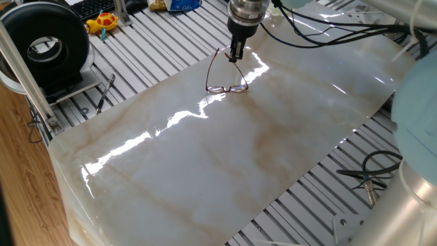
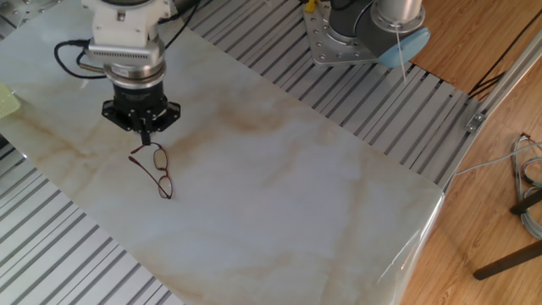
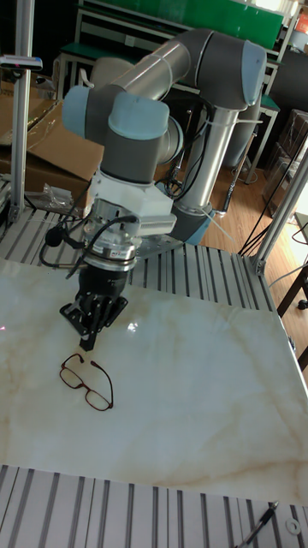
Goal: Unfold the leg of the glasses (with one hand)
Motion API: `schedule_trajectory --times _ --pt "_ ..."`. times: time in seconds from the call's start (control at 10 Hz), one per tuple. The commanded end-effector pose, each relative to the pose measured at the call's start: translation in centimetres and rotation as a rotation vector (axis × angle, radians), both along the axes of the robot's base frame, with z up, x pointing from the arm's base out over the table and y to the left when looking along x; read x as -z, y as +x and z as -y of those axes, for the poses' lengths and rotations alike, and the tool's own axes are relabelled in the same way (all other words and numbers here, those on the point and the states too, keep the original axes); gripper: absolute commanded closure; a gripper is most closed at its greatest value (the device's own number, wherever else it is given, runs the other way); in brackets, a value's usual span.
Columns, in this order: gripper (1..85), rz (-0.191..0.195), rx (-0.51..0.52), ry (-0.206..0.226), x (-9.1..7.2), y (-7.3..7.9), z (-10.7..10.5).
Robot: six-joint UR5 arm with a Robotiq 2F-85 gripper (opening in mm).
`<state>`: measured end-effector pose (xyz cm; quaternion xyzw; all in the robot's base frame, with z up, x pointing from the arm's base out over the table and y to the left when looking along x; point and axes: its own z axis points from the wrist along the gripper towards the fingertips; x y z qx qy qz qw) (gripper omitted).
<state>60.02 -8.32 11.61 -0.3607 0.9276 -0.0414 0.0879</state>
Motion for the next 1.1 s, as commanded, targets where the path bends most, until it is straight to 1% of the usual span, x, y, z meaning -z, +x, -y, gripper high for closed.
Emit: schedule_trajectory --times 0.0,0.1,0.2,0.3,0.4,0.5,0.6,0.7,0.9,1.0 --pt "84.3 0.015 0.086 0.084 -1.5 -0.8 -1.8" --pt "84.3 0.025 0.153 0.117 -1.6 -0.5 -2.3" --pt "84.3 0.034 0.182 0.086 -1.6 -0.3 -1.3" --pt "84.3 0.031 0.19 0.097 -1.6 -0.3 -1.5" --pt "84.3 0.022 0.211 0.13 -1.6 -0.5 -2.3" --pt "84.3 0.035 0.228 0.136 -1.3 -0.5 -2.9" --pt "84.3 0.031 0.238 0.135 -0.9 -0.7 -3.4" --pt "84.3 0.023 0.231 0.15 -0.7 -0.8 -3.9" --pt "84.3 0.02 0.235 0.156 -0.8 -0.8 -3.8" --pt "84.3 0.02 0.238 0.151 -0.8 -0.9 -3.6"
